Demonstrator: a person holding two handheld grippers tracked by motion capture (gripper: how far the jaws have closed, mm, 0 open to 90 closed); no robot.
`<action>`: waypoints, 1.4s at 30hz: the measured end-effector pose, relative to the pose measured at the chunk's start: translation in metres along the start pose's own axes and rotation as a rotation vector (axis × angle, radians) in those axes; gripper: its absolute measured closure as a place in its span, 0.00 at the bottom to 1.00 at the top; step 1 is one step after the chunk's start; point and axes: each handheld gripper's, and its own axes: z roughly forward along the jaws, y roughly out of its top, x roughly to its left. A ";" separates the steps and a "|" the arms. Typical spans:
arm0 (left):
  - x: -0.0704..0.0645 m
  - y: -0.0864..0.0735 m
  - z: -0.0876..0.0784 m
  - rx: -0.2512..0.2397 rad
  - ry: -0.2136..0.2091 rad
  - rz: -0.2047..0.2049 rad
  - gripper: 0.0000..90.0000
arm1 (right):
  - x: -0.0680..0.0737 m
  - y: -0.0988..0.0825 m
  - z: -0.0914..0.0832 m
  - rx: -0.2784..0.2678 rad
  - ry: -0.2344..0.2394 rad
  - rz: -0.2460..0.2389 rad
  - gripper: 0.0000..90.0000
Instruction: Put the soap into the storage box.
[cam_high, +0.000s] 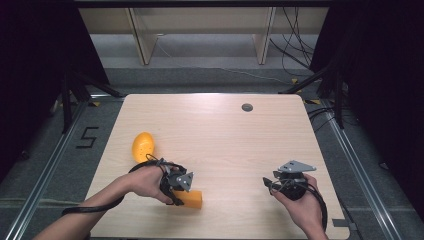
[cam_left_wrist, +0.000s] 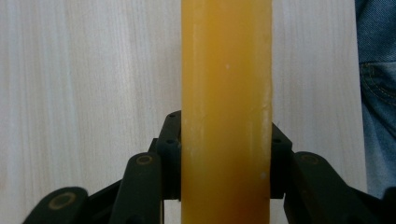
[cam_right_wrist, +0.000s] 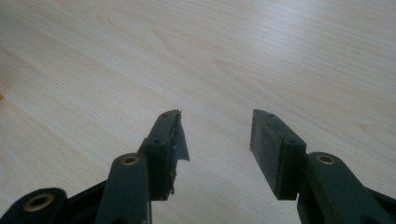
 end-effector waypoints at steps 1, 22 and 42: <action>0.000 0.000 0.000 0.000 0.000 0.000 0.67 | 0.000 0.000 0.000 0.000 -0.001 0.000 0.59; 0.001 -0.011 -0.045 -0.197 0.201 -0.678 0.67 | -0.001 0.000 0.000 -0.007 -0.005 -0.014 0.59; 0.019 -0.041 -0.079 -0.201 0.247 -0.983 0.67 | -0.002 0.002 0.003 -0.015 0.010 -0.035 0.59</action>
